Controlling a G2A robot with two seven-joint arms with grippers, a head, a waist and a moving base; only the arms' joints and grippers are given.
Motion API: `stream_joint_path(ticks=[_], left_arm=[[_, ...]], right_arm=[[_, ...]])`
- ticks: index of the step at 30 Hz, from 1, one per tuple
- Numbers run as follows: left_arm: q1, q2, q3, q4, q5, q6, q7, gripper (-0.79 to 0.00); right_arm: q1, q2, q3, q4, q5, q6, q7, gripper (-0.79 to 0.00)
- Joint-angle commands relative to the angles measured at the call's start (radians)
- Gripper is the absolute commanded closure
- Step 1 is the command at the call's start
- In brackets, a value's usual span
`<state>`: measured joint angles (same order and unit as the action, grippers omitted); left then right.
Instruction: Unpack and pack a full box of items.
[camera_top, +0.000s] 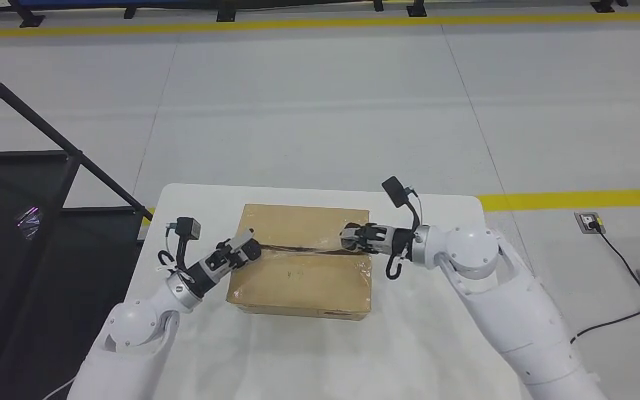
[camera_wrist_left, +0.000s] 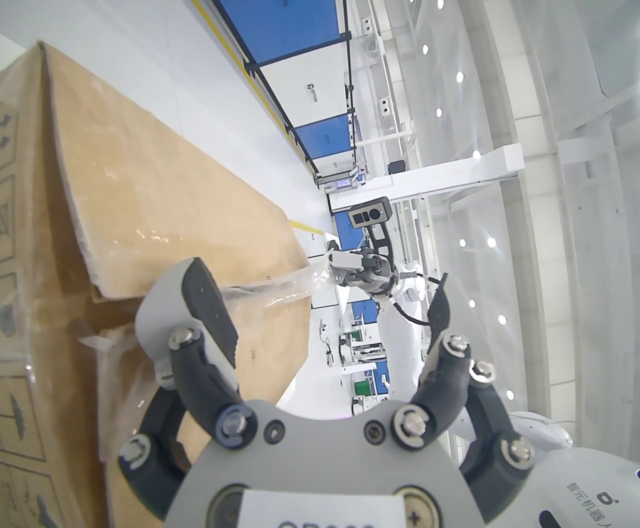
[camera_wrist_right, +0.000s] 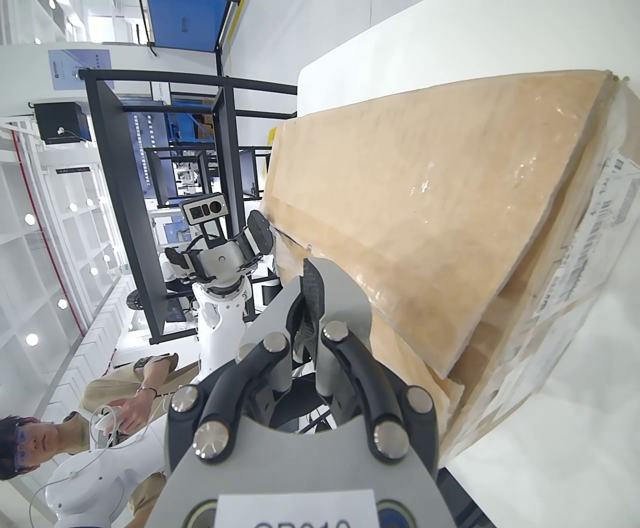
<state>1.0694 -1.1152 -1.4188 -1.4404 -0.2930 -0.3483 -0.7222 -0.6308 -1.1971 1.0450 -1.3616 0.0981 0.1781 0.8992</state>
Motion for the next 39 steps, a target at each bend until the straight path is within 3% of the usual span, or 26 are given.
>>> stream_joint_path(ticks=[1,3,10,11,13,18,22,27,32,39], left_arm=[[-0.004,0.0,0.004,0.005,-0.001,0.004,-0.001,-0.785],[-0.007,-0.001,0.007,0.008,0.0,0.005,-0.001,-0.785],[-0.018,-0.001,0.016,0.022,0.002,0.007,-0.002,-0.785],[-0.018,-0.001,0.017,0.023,0.002,0.008,-0.003,-0.785],[-0.02,-0.001,0.018,0.023,0.002,0.008,-0.004,-0.785],[-0.022,-0.001,0.019,0.022,0.002,0.01,-0.004,-0.785],[-0.023,0.0,0.019,0.022,0.0,0.012,-0.002,-0.785],[-0.024,0.0,0.019,0.024,-0.004,0.01,-0.002,-0.785],[-0.025,0.0,0.019,0.025,-0.006,0.007,-0.001,-0.785],[-0.025,0.001,0.019,0.024,-0.012,0.002,-0.005,-0.785]], right_arm=[[0.001,0.0,0.0,0.002,-0.002,0.001,-0.001,-0.077],[0.001,0.0,-0.001,0.005,-0.005,0.001,-0.003,-0.188],[0.003,-0.001,-0.005,0.023,-0.012,0.001,-0.007,-0.385],[0.003,-0.001,-0.004,0.025,-0.012,0.0,-0.007,-0.48],[0.002,0.0,0.003,0.027,-0.015,0.002,-0.017,-0.767],[-0.025,0.01,0.054,-0.013,-0.017,-0.005,-0.062,-0.785],[-0.076,0.02,0.112,-0.113,0.002,-0.076,-0.114,-0.785],[-0.081,0.013,0.089,-0.183,0.001,-0.14,-0.151,-0.785],[0.017,-0.02,-0.019,-0.096,0.04,-0.161,-0.169,-0.785],[0.213,-0.103,-0.219,0.167,0.128,-0.143,-0.131,-0.785]])
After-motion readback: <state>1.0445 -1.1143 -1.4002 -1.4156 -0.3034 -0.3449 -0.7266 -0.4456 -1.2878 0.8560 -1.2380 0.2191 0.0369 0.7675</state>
